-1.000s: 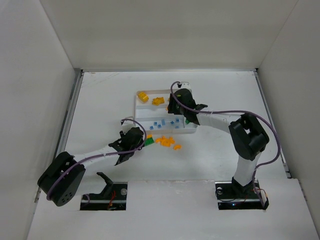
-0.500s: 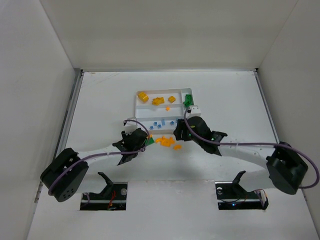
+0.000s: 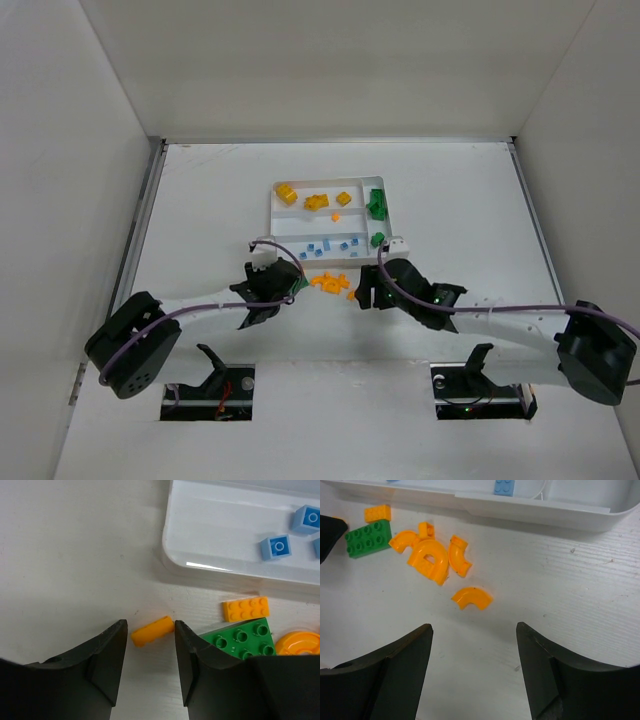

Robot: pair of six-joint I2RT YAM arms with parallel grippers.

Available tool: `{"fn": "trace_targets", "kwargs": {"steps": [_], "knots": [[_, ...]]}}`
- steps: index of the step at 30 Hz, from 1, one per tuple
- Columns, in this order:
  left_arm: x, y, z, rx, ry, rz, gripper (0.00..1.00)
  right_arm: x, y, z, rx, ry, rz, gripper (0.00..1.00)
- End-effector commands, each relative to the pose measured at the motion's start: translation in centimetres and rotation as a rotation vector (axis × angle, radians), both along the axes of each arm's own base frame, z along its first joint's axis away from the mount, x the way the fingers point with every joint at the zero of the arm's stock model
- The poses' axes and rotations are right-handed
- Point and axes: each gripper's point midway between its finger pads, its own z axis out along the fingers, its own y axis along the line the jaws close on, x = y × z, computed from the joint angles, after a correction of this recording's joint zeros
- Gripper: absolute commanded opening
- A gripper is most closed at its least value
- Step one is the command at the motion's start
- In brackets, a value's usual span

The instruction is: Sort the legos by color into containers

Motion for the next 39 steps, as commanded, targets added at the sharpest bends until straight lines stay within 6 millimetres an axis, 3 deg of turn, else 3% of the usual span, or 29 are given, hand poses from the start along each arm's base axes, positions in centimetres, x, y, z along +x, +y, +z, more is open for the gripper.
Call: {"fn": "trace_targets", "kwargs": {"steps": [1, 9, 15, 18, 21, 26, 30, 34, 39], "knots": [[0.4, -0.4, 1.2, -0.023, -0.030, 0.041, 0.39, 0.1, 0.1, -0.5, -0.023, 0.014, -0.007, 0.74], [0.7, -0.8, 1.5, -0.016, -0.033, 0.033, 0.21, 0.6, 1.0, -1.8, -0.099, 0.039, 0.034, 0.74], [0.4, -0.9, 3.2, -0.048, -0.054, 0.021, 0.18, 0.8, 1.1, -2.2, -0.125, 0.044, 0.039, 0.80], [0.3, -1.3, 4.8, -0.079, -0.072, 0.009, 0.18, 1.0, 1.2, -2.5, -0.141, 0.046, 0.047, 0.81], [0.8, -2.1, 7.8, -0.132, -0.121, -0.002, 0.18, 1.1, 1.4, -2.7, -0.163, 0.045, 0.063, 0.81], [3.7, -4.0, 13.0, -0.204, -0.203, -0.040, 0.18, 1.6, 2.2, -2.7, -0.172, 0.041, 0.084, 0.81], [7.0, -5.8, 14.8, -0.231, -0.243, -0.076, 0.18, 2.0, 2.8, -2.7, -0.181, 0.043, 0.088, 0.78], [10.2, -6.8, 14.2, -0.249, -0.236, -0.077, 0.19, 2.3, 3.0, -2.7, -0.187, 0.046, 0.087, 0.76], [12.9, -7.0, 11.9, -0.303, -0.197, -0.040, 0.19, 2.5, 3.2, -3.4, -0.213, 0.060, 0.085, 0.72]]}}
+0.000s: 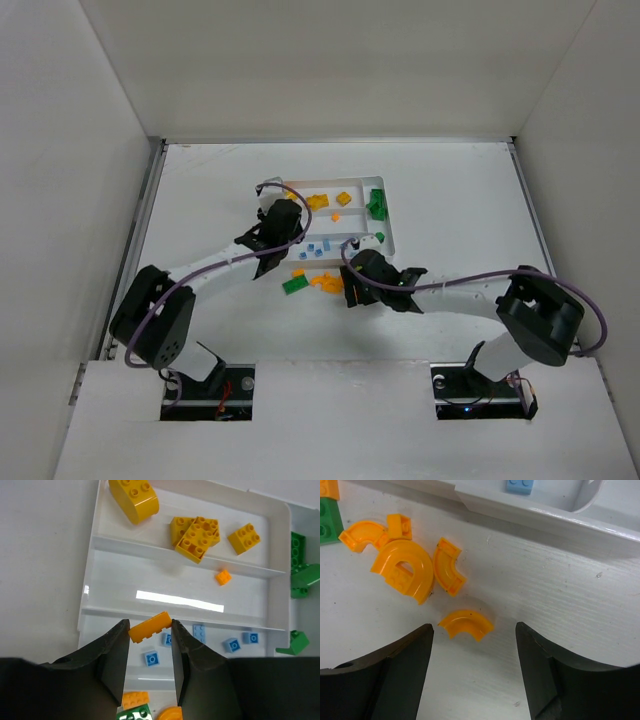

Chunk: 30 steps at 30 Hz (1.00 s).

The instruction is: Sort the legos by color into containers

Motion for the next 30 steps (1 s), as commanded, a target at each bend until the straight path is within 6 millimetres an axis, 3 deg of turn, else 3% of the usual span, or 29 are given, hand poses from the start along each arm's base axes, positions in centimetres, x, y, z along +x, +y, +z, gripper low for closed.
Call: {"fn": "trace_targets", "kwargs": {"steps": [1, 7, 15, 20, 30], "knots": [[2.5, -1.1, 1.5, -0.084, -0.050, -0.007, 0.19, 0.8, 1.2, 0.8, -0.003, -0.019, 0.012, 0.71], [4.7, -0.8, 0.0, -0.089, -0.032, 0.019, 0.20, 0.9, 1.3, 0.7, -0.028, -0.011, 0.018, 0.62], [5.4, -1.1, -2.6, -0.073, 0.008, 0.030, 0.23, 0.3, 1.0, 0.5, -0.056, 0.002, 0.022, 0.62], [5.2, -1.1, -3.2, -0.066, 0.020, 0.030, 0.26, 0.1, 1.0, 0.3, -0.068, 0.004, 0.026, 0.62], [4.3, -0.6, -3.8, -0.059, 0.034, 0.040, 0.40, 0.1, 1.0, 0.3, -0.070, 0.004, 0.027, 0.52]]}}
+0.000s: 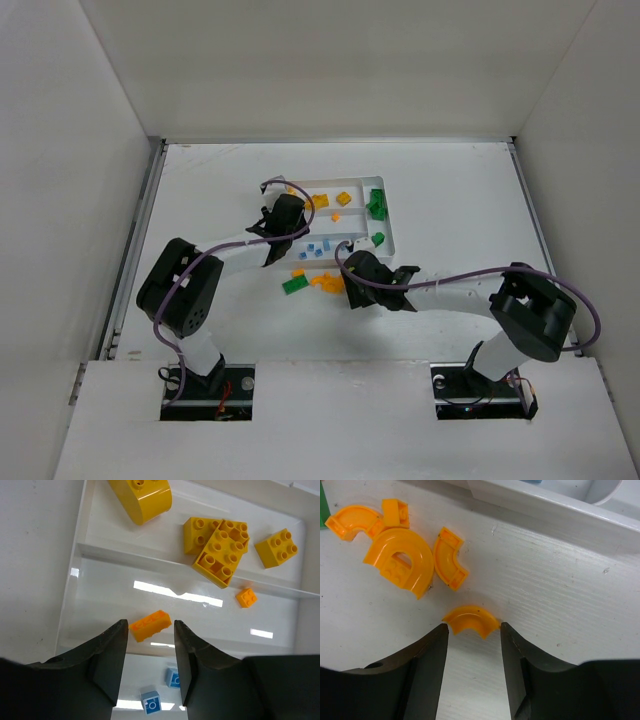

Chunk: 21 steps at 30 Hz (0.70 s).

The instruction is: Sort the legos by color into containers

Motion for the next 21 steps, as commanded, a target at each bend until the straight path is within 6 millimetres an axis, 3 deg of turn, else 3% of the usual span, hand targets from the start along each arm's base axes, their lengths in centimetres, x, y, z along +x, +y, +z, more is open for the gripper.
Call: {"fn": "trace_targets", "kwargs": {"steps": [1, 8, 13, 21], "knots": [[0.4, -0.2, 1.7, -0.032, -0.052, 0.014, 0.41, 0.6, 0.8, 1.0, 0.008, -0.025, 0.002, 0.51], [-0.1, 0.3, 2.2, -0.030, -0.062, 0.022, 0.44, 0.6, 0.8, 1.5, 0.024, -0.035, -0.002, 0.45], [-1.6, 0.2, 4.2, -0.058, -0.107, 0.014, 0.44, 0.6, 0.6, 3.0, 0.063, -0.063, -0.018, 0.43], [-6.4, 0.6, 4.8, -0.045, -0.113, -0.035, 0.44, 1.6, 0.5, 5.9, 0.129, -0.115, -0.033, 0.43]]}}
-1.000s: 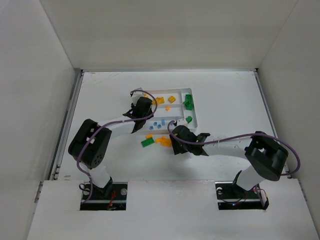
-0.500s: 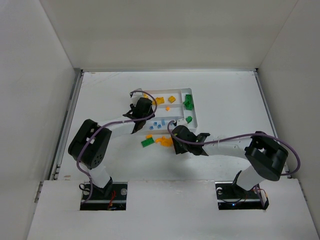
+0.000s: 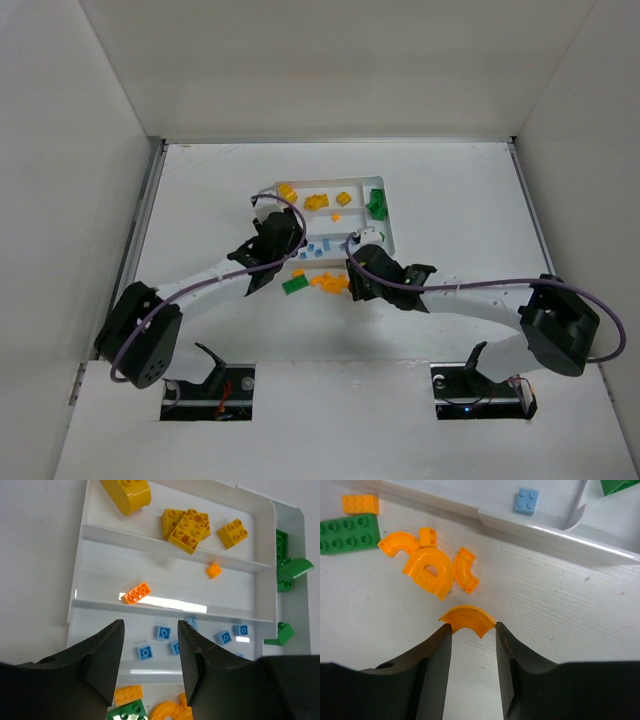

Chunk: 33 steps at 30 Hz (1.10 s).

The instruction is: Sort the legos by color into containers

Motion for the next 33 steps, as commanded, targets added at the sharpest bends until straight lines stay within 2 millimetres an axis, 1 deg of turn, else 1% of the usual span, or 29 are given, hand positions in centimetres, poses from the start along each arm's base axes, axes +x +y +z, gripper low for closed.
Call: {"fn": "trace_targets", "kwargs": {"steps": [1, 3, 5, 8, 10, 13, 15, 18, 22, 26, 31, 33], "knots": [[-2.4, 0.7, 0.1, 0.013, -0.003, 0.001, 0.44, 1.5, 0.2, 2.6, 0.052, -0.055, -0.028, 0.43], [-3.9, 1.0, -0.2, 0.026, 0.008, -0.010, 0.44, 2.5, 0.1, 3.7, 0.068, -0.074, -0.039, 0.43], [-5.5, 1.4, -0.7, 0.045, 0.026, -0.017, 0.44, 4.0, 0.3, 5.2, 0.090, -0.105, -0.049, 0.43], [-7.4, 1.7, -1.6, 0.066, 0.060, -0.034, 0.44, 6.6, 0.8, 6.8, 0.105, -0.132, -0.062, 0.42], [-8.5, 1.8, -2.3, 0.072, 0.086, -0.045, 0.45, 8.3, 1.3, 7.4, 0.110, -0.147, -0.063, 0.42], [-9.8, 1.7, -3.3, 0.080, 0.117, -0.066, 0.49, 10.7, 2.3, 8.0, 0.115, -0.161, -0.061, 0.42], [-10.6, 1.5, -4.1, 0.085, 0.136, -0.082, 0.52, 12.7, 2.9, 7.9, 0.109, -0.164, -0.061, 0.42], [-11.6, 0.9, -4.7, 0.085, 0.153, -0.112, 0.55, 15.0, 3.3, 7.6, 0.093, -0.169, -0.072, 0.42], [-12.3, 0.2, -5.5, 0.085, 0.176, -0.126, 0.59, 17.9, 3.2, 7.3, 0.073, -0.175, -0.096, 0.42], [-12.7, -0.4, -6.3, 0.091, 0.194, -0.116, 0.62, 19.3, 3.2, 6.7, 0.062, -0.169, -0.106, 0.43], [-12.7, -0.4, -7.0, 0.075, 0.205, -0.052, 0.63, 19.7, 3.4, 4.8, 0.037, -0.146, -0.098, 0.45], [-12.5, 0.1, -7.0, 0.062, 0.194, -0.006, 0.62, 19.8, 3.5, 4.6, 0.037, -0.146, -0.098, 0.46]]}}
